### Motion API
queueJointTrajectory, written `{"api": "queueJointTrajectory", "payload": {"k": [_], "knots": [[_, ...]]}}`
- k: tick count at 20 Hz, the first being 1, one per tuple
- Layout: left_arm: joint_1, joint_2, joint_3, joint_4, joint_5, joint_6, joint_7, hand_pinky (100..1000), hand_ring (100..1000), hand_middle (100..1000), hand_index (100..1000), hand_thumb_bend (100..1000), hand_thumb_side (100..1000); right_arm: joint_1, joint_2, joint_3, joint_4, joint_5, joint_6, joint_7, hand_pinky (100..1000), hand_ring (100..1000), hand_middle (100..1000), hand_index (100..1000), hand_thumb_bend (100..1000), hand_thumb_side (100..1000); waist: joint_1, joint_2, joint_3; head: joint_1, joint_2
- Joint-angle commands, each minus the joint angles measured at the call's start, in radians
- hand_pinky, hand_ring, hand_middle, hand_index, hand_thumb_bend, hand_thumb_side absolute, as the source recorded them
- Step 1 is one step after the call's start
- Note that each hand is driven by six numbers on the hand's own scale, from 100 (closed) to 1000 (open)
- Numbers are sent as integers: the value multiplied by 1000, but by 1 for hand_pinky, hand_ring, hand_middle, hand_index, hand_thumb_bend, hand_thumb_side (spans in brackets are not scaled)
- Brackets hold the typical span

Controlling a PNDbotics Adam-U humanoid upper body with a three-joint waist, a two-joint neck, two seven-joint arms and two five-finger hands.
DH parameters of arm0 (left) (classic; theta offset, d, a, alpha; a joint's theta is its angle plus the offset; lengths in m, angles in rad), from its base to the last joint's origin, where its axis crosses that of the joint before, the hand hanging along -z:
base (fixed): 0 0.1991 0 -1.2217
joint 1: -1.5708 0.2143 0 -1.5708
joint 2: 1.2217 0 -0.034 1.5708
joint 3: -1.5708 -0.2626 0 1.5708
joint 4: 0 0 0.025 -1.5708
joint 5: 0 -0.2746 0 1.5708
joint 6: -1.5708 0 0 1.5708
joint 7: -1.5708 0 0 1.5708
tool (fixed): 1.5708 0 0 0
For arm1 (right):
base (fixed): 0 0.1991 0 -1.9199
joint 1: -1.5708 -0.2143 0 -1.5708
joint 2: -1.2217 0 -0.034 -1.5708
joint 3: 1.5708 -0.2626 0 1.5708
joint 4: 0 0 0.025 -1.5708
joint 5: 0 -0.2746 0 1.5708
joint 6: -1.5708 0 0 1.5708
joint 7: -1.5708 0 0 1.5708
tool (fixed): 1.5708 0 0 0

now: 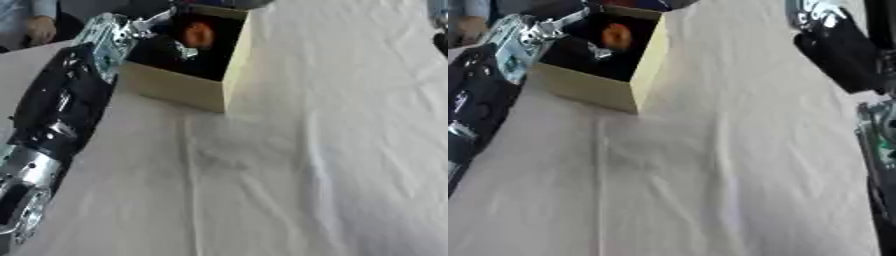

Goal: Pick up objects on the table and place them in the box.

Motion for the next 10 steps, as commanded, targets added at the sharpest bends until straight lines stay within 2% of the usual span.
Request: {"api": "queueJointTrajectory", "payload": {"k": [1, 3, 8, 10], "knots": [[-14, 32, 8, -30, 36, 1, 23, 622, 774, 777, 850, 270, 563, -6, -4, -9, -24, -5, 1, -5, 800, 758, 563, 762, 100, 760, -12, -37, 5, 2, 11], [-11, 37, 1, -45, 67, 1, 19, 572, 731, 749, 819, 115, 496, 2, -5, -12, -24, -3, 2, -7, 800, 758, 563, 762, 100, 759, -16, -45, 17, -5, 22], [-2, 63, -27, -126, 179, 28, -19, 534, 693, 727, 792, 100, 444, 26, -10, -20, -23, 6, 5, -14, 800, 758, 564, 763, 100, 757, -29, -70, 57, -24, 57], [2, 76, -34, -163, 233, 41, -37, 530, 689, 728, 791, 100, 453, 33, -10, -22, -23, 10, 5, -16, 800, 759, 565, 763, 100, 756, -34, -79, 73, -30, 69]]}}
